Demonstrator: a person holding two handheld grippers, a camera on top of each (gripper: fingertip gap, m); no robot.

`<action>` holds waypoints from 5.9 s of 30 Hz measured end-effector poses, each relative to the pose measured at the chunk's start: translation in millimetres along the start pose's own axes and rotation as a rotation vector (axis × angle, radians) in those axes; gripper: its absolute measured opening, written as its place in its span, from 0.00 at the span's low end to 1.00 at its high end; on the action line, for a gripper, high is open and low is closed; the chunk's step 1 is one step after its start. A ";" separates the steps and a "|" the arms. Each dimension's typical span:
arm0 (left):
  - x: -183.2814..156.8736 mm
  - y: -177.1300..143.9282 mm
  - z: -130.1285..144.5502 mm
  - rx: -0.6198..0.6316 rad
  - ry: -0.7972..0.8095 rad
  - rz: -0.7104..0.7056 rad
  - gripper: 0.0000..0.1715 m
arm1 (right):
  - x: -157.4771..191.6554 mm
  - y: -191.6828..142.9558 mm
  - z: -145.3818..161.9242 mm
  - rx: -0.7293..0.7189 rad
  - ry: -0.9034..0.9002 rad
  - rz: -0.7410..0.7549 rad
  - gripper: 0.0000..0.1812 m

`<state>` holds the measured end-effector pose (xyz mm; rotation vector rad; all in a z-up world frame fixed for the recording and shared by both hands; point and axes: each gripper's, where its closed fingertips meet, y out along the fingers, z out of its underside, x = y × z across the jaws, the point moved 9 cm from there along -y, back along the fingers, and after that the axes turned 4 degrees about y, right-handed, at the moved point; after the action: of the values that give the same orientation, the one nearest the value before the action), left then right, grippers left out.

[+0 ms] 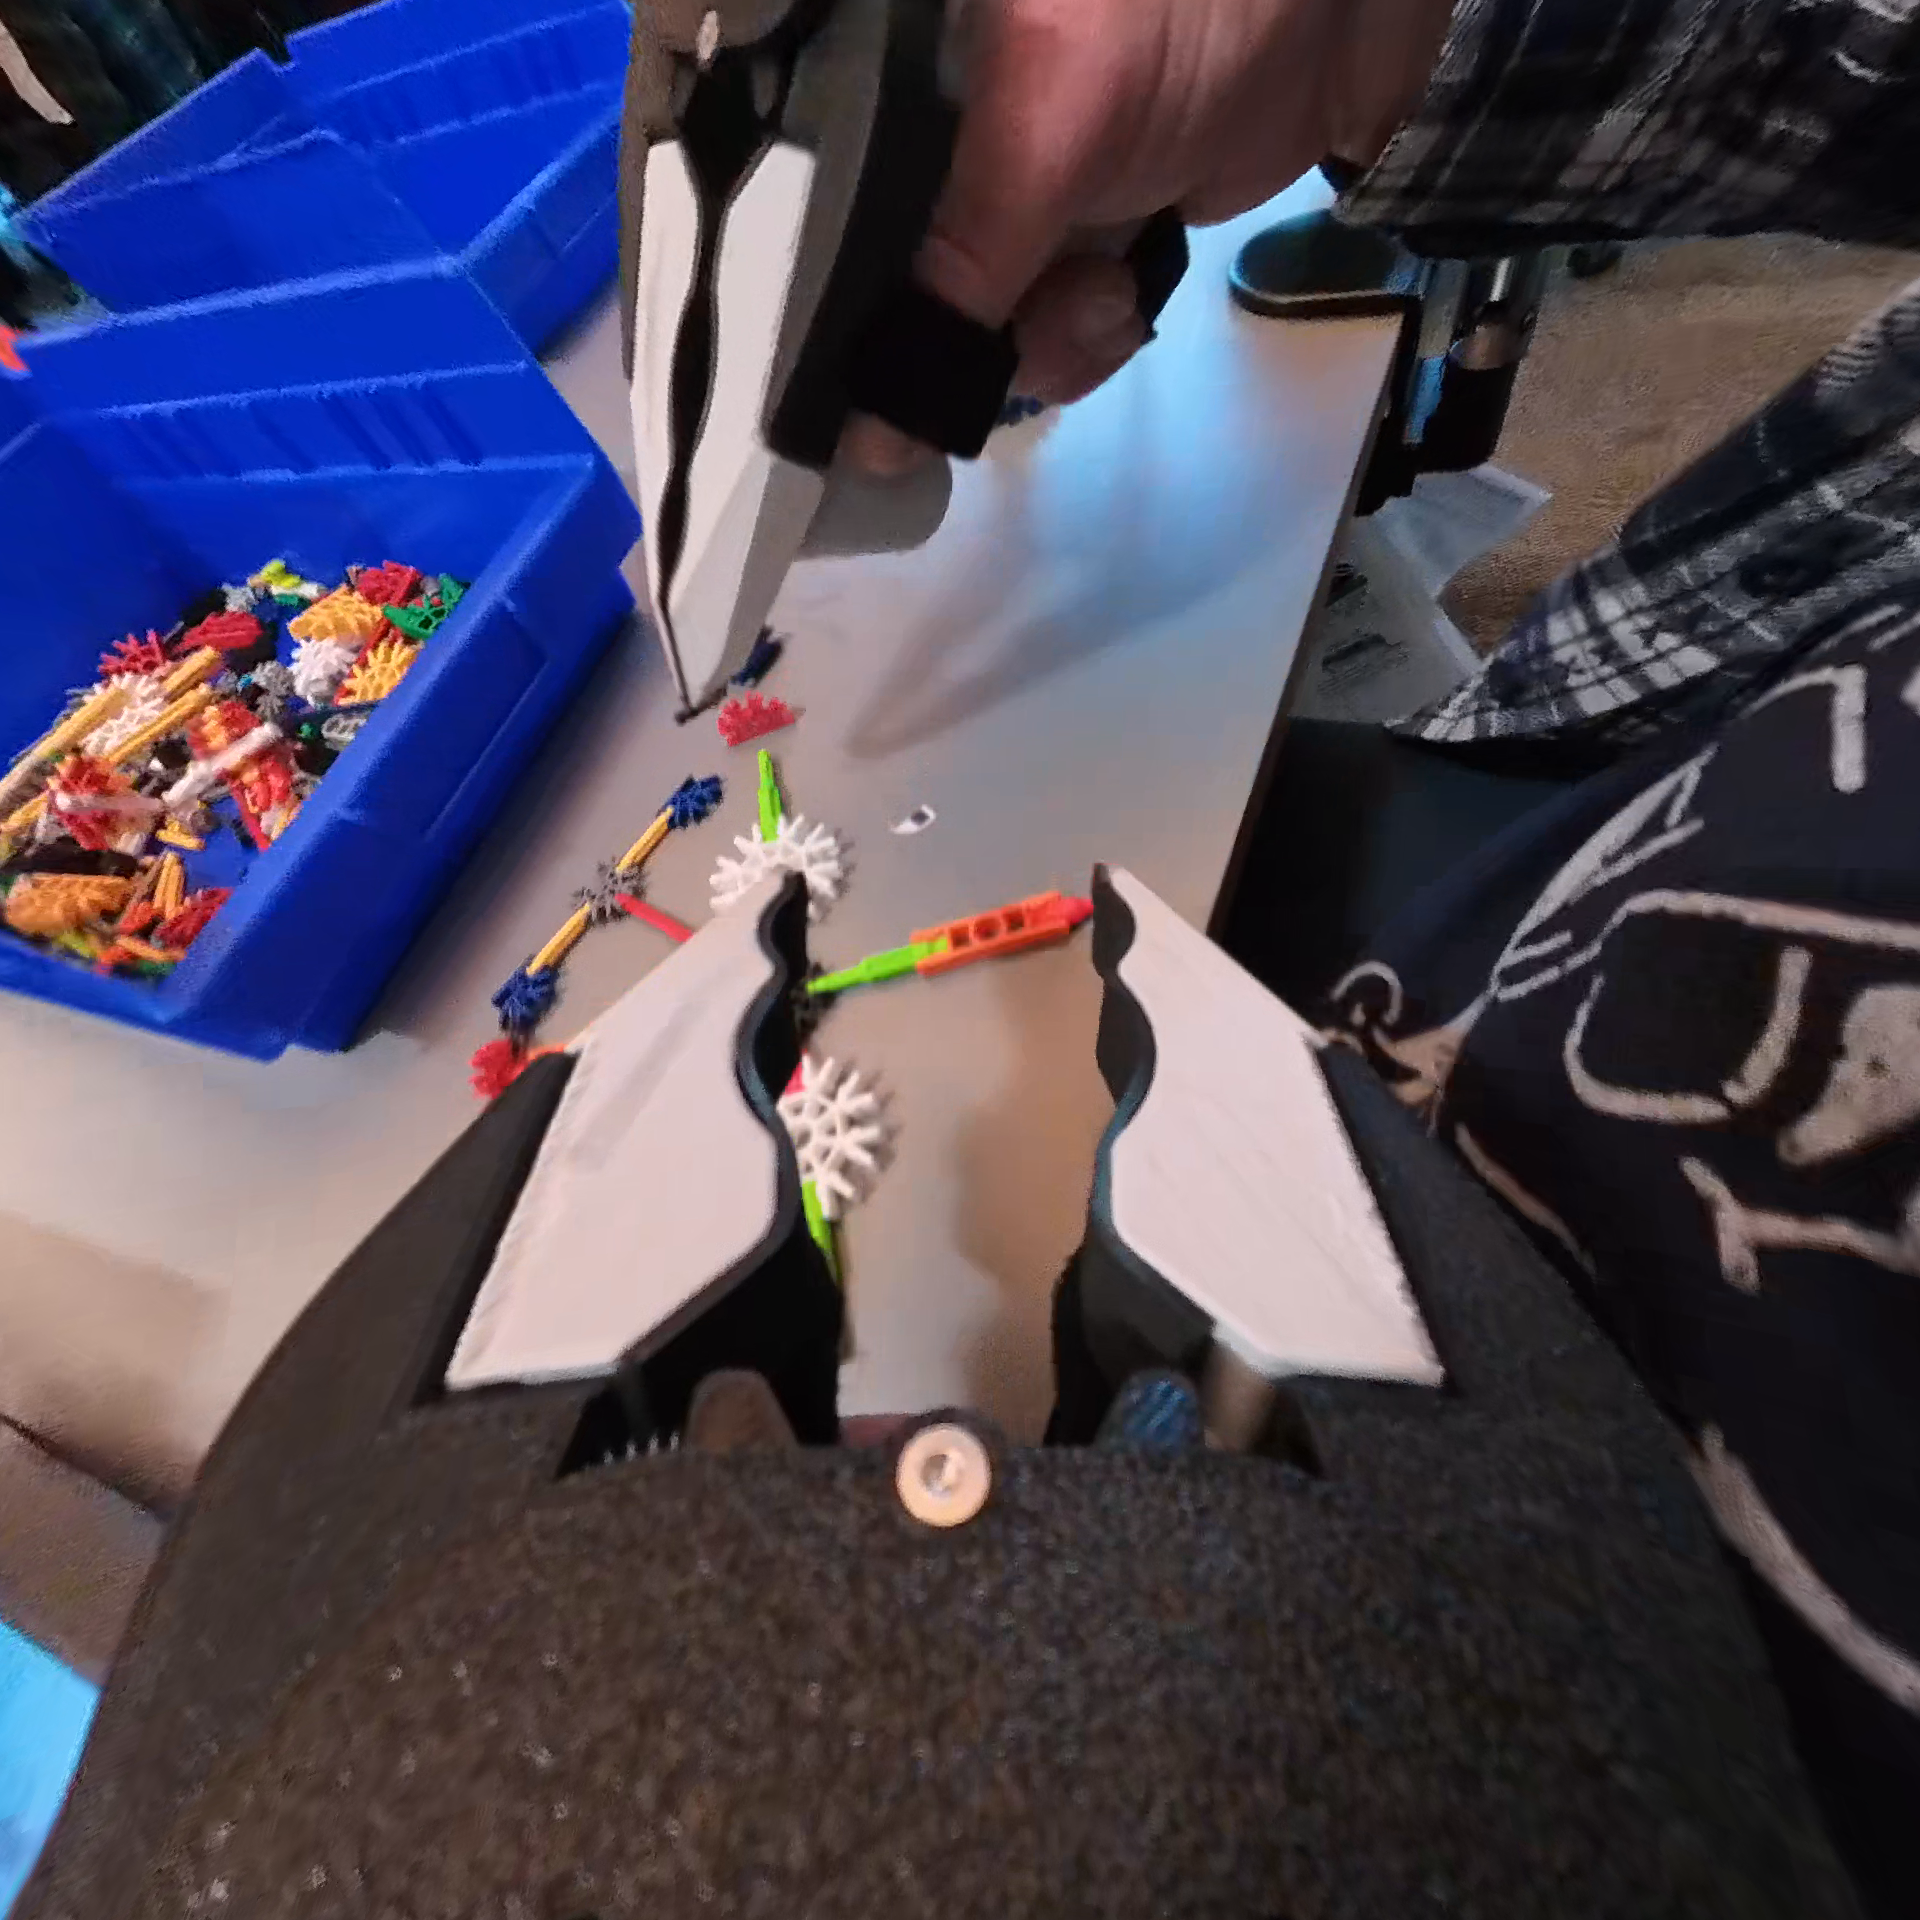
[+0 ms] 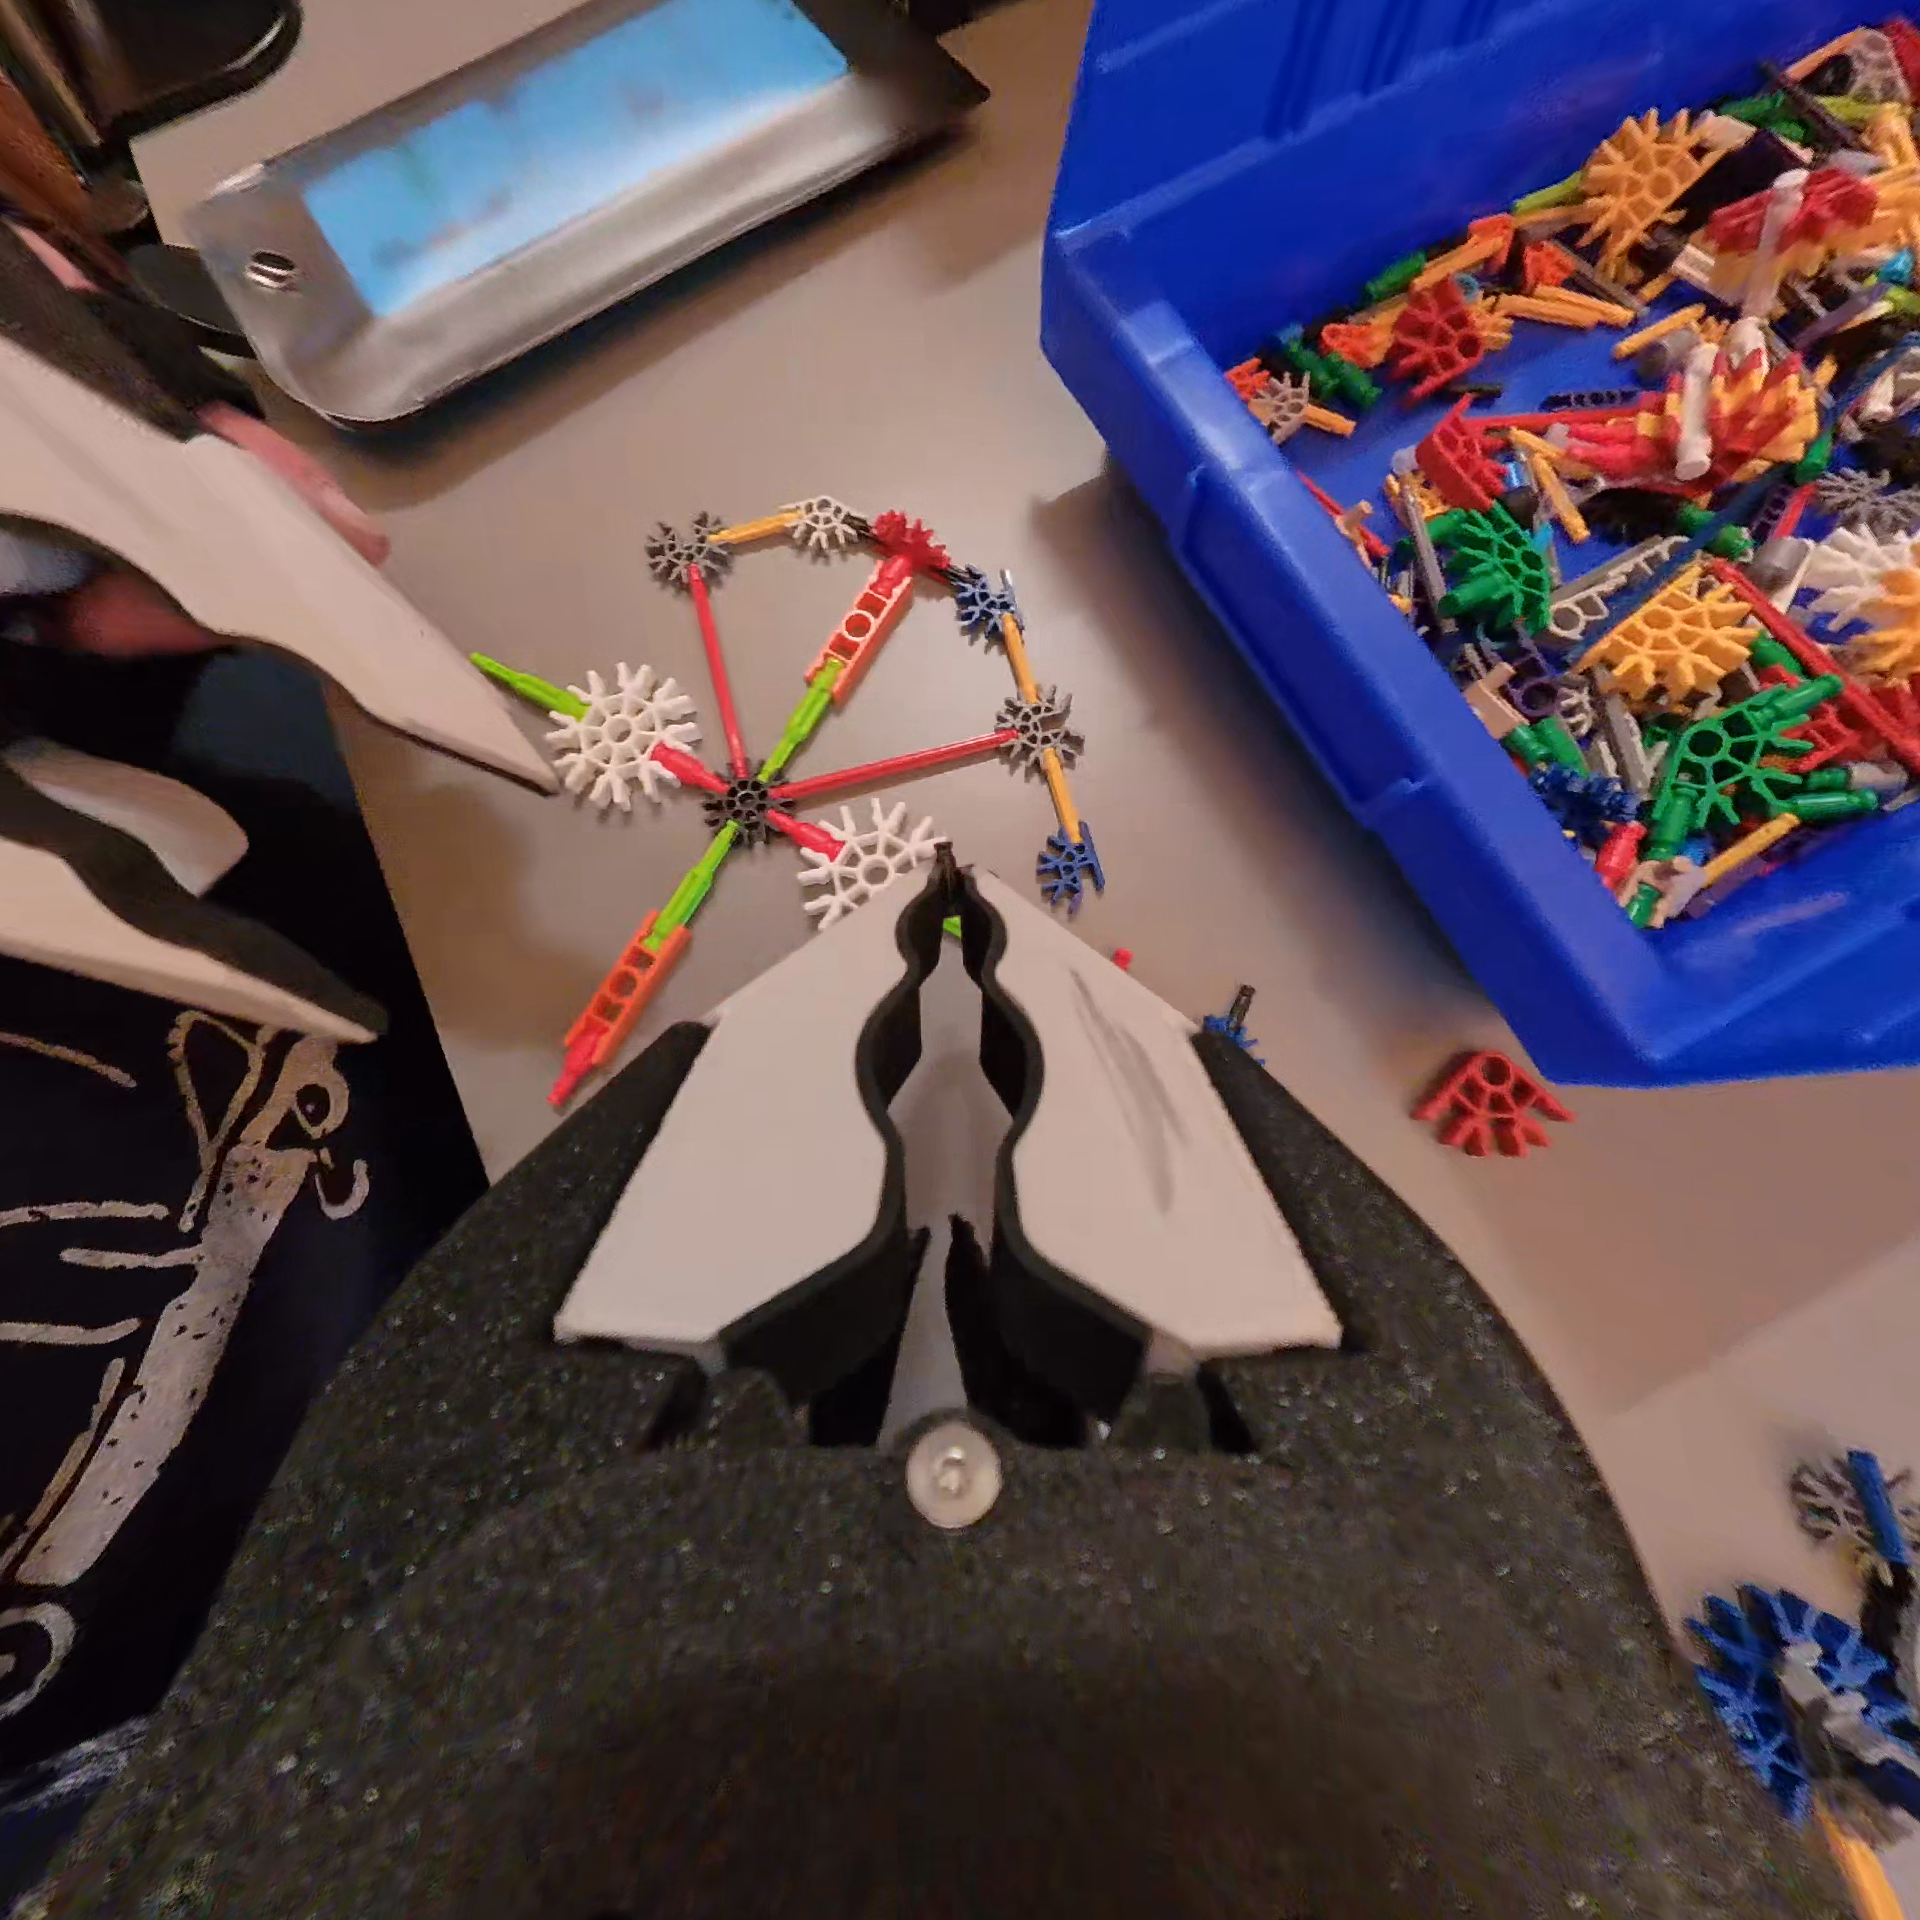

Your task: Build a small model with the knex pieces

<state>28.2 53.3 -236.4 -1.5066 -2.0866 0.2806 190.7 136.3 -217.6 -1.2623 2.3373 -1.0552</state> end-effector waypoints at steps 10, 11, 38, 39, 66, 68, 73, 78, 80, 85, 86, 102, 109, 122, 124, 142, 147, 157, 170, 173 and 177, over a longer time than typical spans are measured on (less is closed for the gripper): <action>4.8 17.7 -6.2 0.013 0.048 -0.011 0.33 | -6.3 9.3 1.8 0.014 0.047 0.018 0.01; 5.1 17.6 -5.3 0.015 0.049 -0.012 0.34 | -6.8 9.3 1.8 0.016 0.050 0.020 0.01; 54.1 -85.7 13.5 -0.031 0.016 -0.370 0.51 | -8.4 13.0 2.1 -0.001 0.084 0.012 0.01; 60.5 -93.8 19.8 -0.012 -0.001 -0.385 0.53 | -8.2 12.7 2.3 -0.002 0.083 0.011 0.01; 92.0 -91.3 92.7 0.203 -0.235 -0.164 0.85 | -21.1 26.2 -0.6 0.051 0.115 0.015 0.01; 91.6 -90.8 92.4 0.207 -0.226 -0.164 0.85 | -21.6 26.5 -1.7 0.052 0.114 0.016 0.01; 90.7 -90.7 93.0 0.212 -0.212 -0.161 0.85 | -21.8 27.6 -3.9 0.055 0.109 0.014 0.01; 91.2 -92.0 92.2 0.200 -0.209 -0.167 0.85 | -23.9 25.1 -4.3 0.059 0.122 0.024 0.01; 92.6 -95.5 89.4 0.184 -0.209 -0.182 0.85 | -25.4 22.8 -3.0 0.066 0.137 0.030 0.01; 86.7 -96.4 64.2 0.104 -0.148 -0.175 0.82 | -26.5 20.1 2.8 0.098 0.171 0.030 0.01; 83.5 -92.9 56.1 0.074 -0.141 -0.157 0.81 | -25.9 20.5 3.3 0.099 0.170 0.031 0.01; 22.2 21.3 -16.1 0.014 0.049 -0.008 0.71 | -25.1 27.9 9.7 0.111 0.285 0.069 0.00; 18.9 38.7 -9.4 0.066 0.062 0.008 0.71 | -19.4 32.3 13.9 0.079 0.346 0.076 0.00; 5.2 49.1 -3.1 0.113 0.083 0.086 0.70 | -21.0 33.5 15.4 0.064 0.391 0.128 0.00; 4.2 49.6 -3.2 0.114 0.089 0.089 0.70 | -20.2 34.0 14.7 0.067 0.387 0.143 0.00; 2.6 49.2 -3.8 0.114 0.085 0.096 0.70 | -22.3 24.4 5.1 0.057 0.347 0.155 0.00; 2.2 49.2 -4.0 0.116 0.084 0.095 0.70 | -21.2 23.5 9.7 0.149 0.281 0.141 0.06; -1.1 49.9 -4.5 0.128 0.103 0.101 0.70 | -22.0 31.5 8.6 0.237 0.050 0.110 0.05; -6.3 49.0 -5.7 0.136 0.105 0.104 0.69 | -16.9 28.4 3.2 0.277 -0.037 0.133 0.06; -6.0 49.2 -5.7 0.137 0.100 0.098 0.69 | -17.8 30.7 5.2 0.283 0.025 0.142 0.09; -6.0 49.1 -5.7 0.136 0.099 0.095 0.69 | -17.7 32.5 6.5 0.273 0.030 0.158 0.08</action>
<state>72.4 64.2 -256.5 -1.5090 -1.8837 0.3675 184.9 159.0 -247.0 -0.9520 2.1792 -1.2927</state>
